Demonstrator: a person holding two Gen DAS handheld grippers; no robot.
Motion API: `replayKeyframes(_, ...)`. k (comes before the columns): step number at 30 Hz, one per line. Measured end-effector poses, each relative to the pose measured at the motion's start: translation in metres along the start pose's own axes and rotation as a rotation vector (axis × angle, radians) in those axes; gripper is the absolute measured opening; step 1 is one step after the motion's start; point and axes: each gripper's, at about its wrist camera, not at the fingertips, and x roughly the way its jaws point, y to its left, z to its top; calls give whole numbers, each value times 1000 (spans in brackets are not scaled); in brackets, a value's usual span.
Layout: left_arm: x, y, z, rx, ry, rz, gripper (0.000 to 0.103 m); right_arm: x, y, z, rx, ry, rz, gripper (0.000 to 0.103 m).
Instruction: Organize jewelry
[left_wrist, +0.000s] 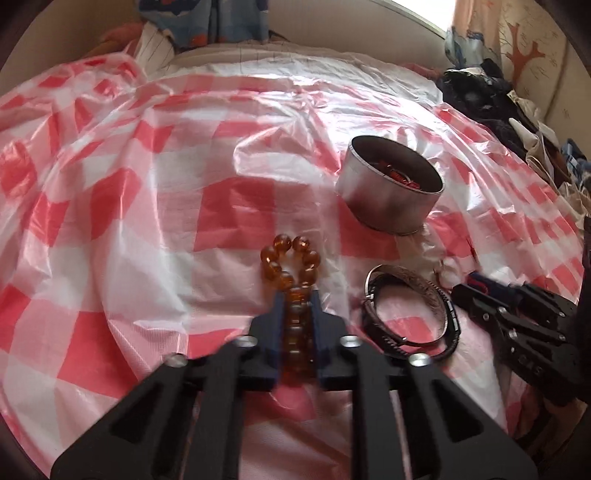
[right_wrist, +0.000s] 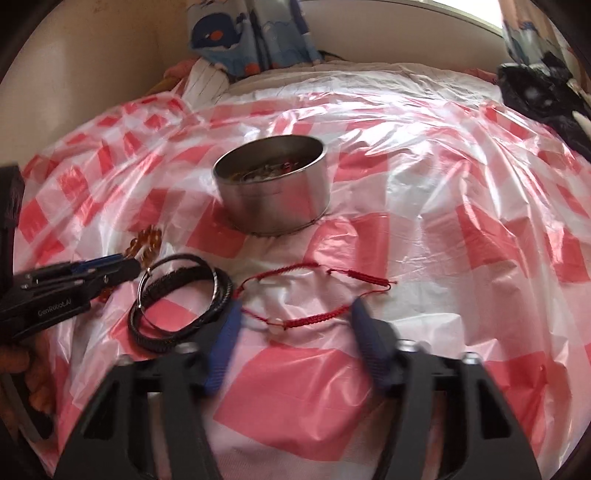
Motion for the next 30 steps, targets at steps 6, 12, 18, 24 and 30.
replayKeyframes(6,-12,7,5,-79,-41,-110,10,-12,0,-3,30,-23,75,10)
replayKeyframes(12,-22,-1,8,-66,-85,-133,10,-30,-4,2,73,-99,127,10)
replayKeyframes(18,-23,-8,9,-32,-86,-110,10,-30,-3,2,71,-98,140,10)
replayKeyframes(24,-27,-12,9,0,-100,-69,10,-31,-1,2,69,-93,143,10)
replayKeyframes(30,-32,-16,9,35,-114,-36,10,-31,2,1,58,-92,148,10)
